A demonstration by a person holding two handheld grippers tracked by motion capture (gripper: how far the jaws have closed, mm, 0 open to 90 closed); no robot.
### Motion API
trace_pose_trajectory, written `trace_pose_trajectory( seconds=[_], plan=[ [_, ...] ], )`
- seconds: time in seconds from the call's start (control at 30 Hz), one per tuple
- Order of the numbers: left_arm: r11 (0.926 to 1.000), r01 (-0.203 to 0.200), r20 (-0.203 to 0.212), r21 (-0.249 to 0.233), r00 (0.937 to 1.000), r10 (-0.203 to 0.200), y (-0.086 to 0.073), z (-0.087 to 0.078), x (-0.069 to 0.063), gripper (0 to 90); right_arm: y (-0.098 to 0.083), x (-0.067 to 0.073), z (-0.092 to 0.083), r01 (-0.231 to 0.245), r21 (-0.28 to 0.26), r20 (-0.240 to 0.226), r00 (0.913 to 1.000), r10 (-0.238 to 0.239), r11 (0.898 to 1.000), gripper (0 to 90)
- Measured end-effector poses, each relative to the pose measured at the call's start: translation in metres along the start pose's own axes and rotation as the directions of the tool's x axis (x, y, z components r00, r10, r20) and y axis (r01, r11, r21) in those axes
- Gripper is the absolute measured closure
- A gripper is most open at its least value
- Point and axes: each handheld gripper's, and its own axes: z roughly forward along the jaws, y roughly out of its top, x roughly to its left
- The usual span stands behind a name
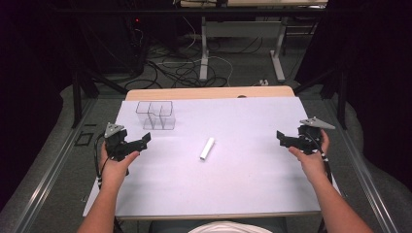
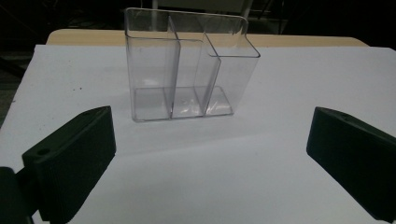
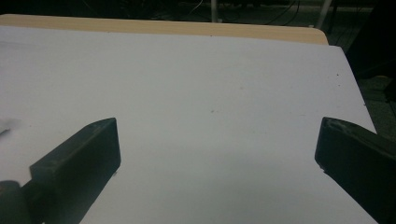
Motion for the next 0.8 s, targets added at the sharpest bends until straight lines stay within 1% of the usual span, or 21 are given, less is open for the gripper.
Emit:
trace_pose_trajectory(
  seconds=[0.1,0.2,0.3,0.33,0.37,0.43,0.47,0.57,0.7,0.73,0.77,0.8],
  plan=[
    [1.0000,0.002,-0.024,0.006,0.9997,-0.002,0.001,0.001,0.001,2.5,-0.001,0.000,0.001,0.007,0.003,0.002,1.0000,-0.007,1.000,0.0],
    [0.9999,0.008,-0.031,0.009,0.9995,-0.007,0.003,0.002,0.000,3.7,-0.001,0.000,0.000,0.001,0.001,0.001,1.0000,-0.001,1.000,0.0],
    [0.9999,0.015,-0.035,-0.003,0.9993,-0.015,0.009,0.003,0.000,5.0,-0.002,0.001,0.001,-0.007,-0.002,-0.002,1.0000,0.007,1.000,0.0],
    [0.9998,0.017,-0.037,-0.003,0.9992,-0.017,0.011,0.002,0.000,5.9,-0.003,0.001,0.001,-0.006,-0.008,0.004,1.0000,0.006,1.000,0.0],
    [0.9999,0.016,-0.039,-0.006,0.9991,-0.016,0.015,0.002,0.000,8.1,-0.003,0.002,0.001,-0.007,-0.005,-0.002,1.0000,0.007,1.000,0.0],
    [0.9996,0.021,-0.040,-0.017,0.9990,-0.022,0.019,0.002,-0.001,9.0,-0.003,0.002,0.002,-0.009,-0.006,-0.002,1.0000,0.009,1.000,0.0],
    [0.9994,0.026,-0.042,-0.022,0.9987,-0.027,0.023,0.002,-0.001,10.4,-0.002,0.002,0.002,-0.004,-0.008,-0.005,1.0000,0.004,1.000,0.0],
    [0.9987,0.039,-0.045,-0.034,0.9982,-0.040,0.033,0.001,0.000,16.2,-0.002,0.003,0.002,-0.007,-0.013,-0.011,0.9999,0.007,1.000,1.2],
    [0.9978,0.056,-0.051,-0.036,0.9970,-0.058,0.048,0.002,0.005,16.8,-0.003,0.004,0.003,-0.008,-0.001,-0.011,0.9999,0.008,1.000,1.7],
    [0.9977,0.056,-0.055,-0.038,0.9968,-0.058,0.054,0.002,0.006,17.0,-0.003,0.005,0.004,-0.014,-0.009,-0.007,0.9999,0.014,1.000,1.8],
    [0.9979,0.054,-0.061,-0.036,0.9965,-0.056,0.058,0.002,0.008,17.7,-0.003,0.006,0.004,-0.012,-0.004,-0.013,0.9998,0.012,1.000,1.8],
    [0.9979,0.050,-0.065,-0.040,0.9965,-0.053,0.063,0.002,0.009,18.6,-0.003,0.005,0.005,-0.003,-0.004,-0.013,0.9999,0.003,1.000,1.9]
  ],
)
